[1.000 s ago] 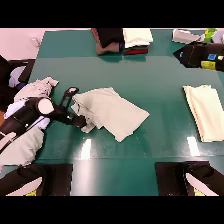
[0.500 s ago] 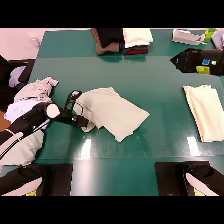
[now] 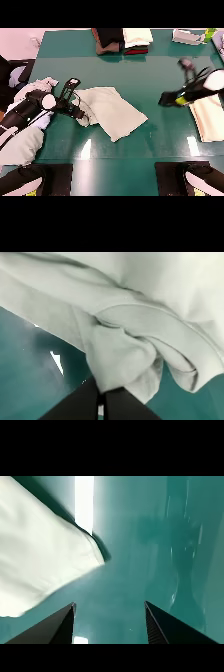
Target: Fold the shirts.
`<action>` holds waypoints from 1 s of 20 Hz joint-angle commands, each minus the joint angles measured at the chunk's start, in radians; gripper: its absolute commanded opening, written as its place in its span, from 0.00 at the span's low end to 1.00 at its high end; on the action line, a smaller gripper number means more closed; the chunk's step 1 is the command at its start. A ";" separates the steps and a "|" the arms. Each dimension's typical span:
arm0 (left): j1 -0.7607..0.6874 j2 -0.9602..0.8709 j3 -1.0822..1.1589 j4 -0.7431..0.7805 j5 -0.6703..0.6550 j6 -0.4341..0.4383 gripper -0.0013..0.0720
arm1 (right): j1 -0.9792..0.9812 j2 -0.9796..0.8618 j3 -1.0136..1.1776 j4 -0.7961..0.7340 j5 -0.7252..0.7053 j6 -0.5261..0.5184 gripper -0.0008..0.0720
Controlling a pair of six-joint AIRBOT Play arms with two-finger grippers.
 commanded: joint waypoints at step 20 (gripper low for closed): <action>0.195 0.001 0.013 0.116 -0.031 -0.102 0.05 | 0.098 -0.174 0.040 -0.021 -0.153 -0.020 0.04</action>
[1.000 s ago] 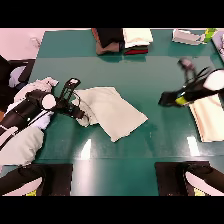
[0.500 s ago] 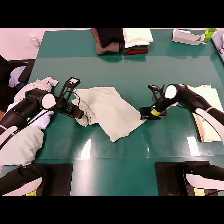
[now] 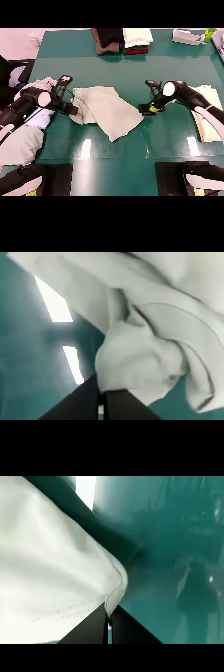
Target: Fold the shirts.
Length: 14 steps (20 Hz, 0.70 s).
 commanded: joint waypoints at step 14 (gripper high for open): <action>0.246 0.076 0.680 -0.002 -0.027 -0.014 0.05 | -0.466 0.525 0.652 -0.112 0.116 -0.104 0.04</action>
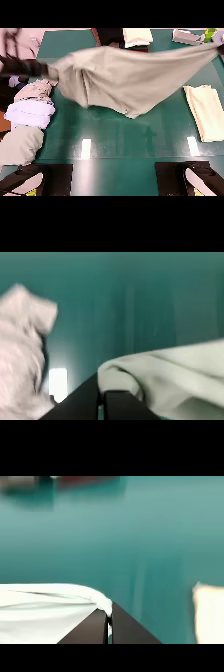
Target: Fold the shirts.
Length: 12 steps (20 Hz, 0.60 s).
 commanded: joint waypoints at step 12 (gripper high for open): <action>0.006 0.236 0.738 -0.200 0.011 0.132 0.05 | -0.153 -0.097 0.655 -0.008 0.132 -0.052 0.03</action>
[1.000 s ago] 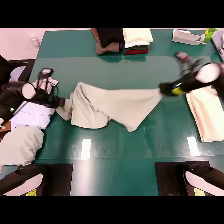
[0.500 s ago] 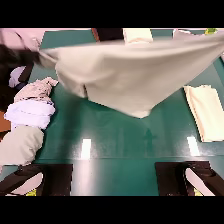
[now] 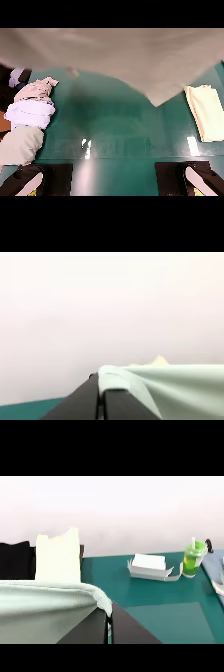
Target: Fold the shirts.
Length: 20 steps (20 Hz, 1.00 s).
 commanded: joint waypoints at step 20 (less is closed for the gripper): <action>0.001 -0.726 -0.432 -0.056 -0.126 0.030 0.06 | 0.235 -0.783 -0.134 0.002 0.135 0.005 0.04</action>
